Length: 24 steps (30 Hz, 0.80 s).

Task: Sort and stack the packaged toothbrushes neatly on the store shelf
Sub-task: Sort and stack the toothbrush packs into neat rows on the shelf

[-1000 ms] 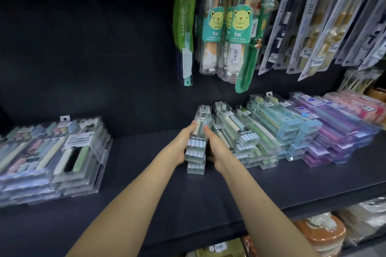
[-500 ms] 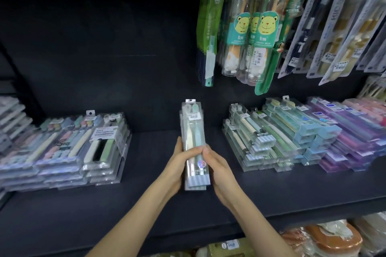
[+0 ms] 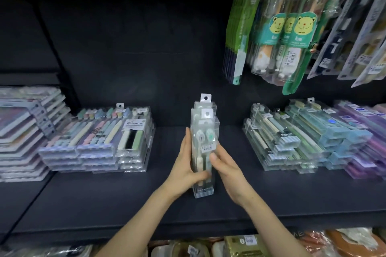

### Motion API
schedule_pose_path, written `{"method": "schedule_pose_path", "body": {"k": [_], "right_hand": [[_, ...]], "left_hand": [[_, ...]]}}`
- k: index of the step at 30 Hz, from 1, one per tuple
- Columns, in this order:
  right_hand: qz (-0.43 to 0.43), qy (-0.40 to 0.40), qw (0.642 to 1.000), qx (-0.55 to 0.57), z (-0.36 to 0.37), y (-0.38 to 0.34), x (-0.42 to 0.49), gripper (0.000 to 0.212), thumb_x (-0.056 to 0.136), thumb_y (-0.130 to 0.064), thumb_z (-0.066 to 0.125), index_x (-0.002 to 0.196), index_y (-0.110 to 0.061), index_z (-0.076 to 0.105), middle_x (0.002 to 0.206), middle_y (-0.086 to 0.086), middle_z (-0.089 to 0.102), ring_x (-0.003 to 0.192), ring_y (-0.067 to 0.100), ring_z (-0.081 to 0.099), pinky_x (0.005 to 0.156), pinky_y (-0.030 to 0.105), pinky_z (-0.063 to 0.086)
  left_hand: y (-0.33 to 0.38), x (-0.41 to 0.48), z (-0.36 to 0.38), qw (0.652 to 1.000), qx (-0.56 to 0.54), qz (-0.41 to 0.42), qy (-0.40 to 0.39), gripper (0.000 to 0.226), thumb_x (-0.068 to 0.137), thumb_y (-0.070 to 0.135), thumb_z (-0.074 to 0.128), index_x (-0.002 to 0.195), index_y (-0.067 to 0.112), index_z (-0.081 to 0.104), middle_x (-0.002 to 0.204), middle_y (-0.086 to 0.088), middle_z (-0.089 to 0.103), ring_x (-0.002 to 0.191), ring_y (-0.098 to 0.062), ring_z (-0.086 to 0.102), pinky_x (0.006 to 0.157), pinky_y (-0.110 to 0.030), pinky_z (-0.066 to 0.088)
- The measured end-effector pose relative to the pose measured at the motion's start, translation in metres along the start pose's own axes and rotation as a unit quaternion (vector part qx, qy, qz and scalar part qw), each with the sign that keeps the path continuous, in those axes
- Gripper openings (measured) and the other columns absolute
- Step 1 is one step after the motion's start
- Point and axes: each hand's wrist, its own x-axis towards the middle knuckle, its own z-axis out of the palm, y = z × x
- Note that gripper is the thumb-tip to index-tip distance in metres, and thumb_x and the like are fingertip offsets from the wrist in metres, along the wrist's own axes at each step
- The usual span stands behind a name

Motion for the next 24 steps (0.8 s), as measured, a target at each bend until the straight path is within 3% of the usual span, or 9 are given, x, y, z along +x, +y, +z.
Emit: {"method": "schedule_pose_path", "body": {"k": [2,5,10,15,24], "right_hand": [[0.006,-0.009,1.000,-0.020,0.002,0.004,-0.003,0.080,0.087,-0.054,0.058,0.151,-0.019,0.025,0.148,-0.012,0.043,0.137,0.005,0.037,0.104,0.014,0.037],[0.018,-0.019,0.999,-0.041,0.006,0.011,-0.007,0.085,0.086,-0.059,0.056,0.153,-0.020,0.018,0.148,-0.019,0.039,0.138,0.000,0.034,0.102,0.010,0.034],[0.037,-0.008,0.998,-0.050,0.007,0.014,-0.005,0.071,0.095,-0.043,0.047,0.154,-0.021,0.013,0.148,-0.023,0.037,0.137,-0.004,0.031,0.101,0.007,0.033],[0.027,-0.025,0.998,-0.057,0.002,0.012,-0.008,0.065,0.096,-0.030,0.045,0.153,-0.023,0.015,0.155,-0.013,0.030,0.141,0.001,0.028,0.108,0.013,0.031],[0.019,-0.009,0.999,-0.043,0.006,0.009,-0.012,0.064,0.098,-0.024,0.043,0.153,-0.018,0.012,0.152,-0.006,0.036,0.135,0.000,0.037,0.104,0.014,0.036]], "left_hand": [[-0.003,-0.003,-0.003,0.999,0.030,-0.001,-0.012,0.113,0.066,0.024,0.073,0.152,0.019,-0.001,0.149,-0.008,0.033,0.133,-0.020,0.042,0.105,-0.047,0.042],[-0.007,-0.007,-0.002,0.998,0.064,0.003,-0.012,0.115,0.073,0.020,0.079,0.152,0.018,-0.005,0.153,-0.003,0.028,0.138,-0.015,0.035,0.109,-0.044,0.038],[-0.009,-0.007,-0.006,0.995,0.098,0.022,-0.015,0.115,0.075,0.033,0.080,0.153,0.017,-0.002,0.157,0.000,0.019,0.143,-0.013,0.026,0.113,-0.043,0.033],[-0.020,-0.015,-0.011,0.989,0.135,0.035,-0.039,0.112,0.077,0.047,0.074,0.153,0.019,-0.003,0.160,0.007,0.006,0.145,-0.006,0.015,0.116,-0.040,0.027],[-0.021,-0.016,-0.002,0.994,0.100,0.033,-0.029,0.103,0.078,0.051,0.067,0.153,0.019,0.005,0.159,0.004,0.016,0.144,-0.010,0.020,0.117,-0.042,0.026]]}}
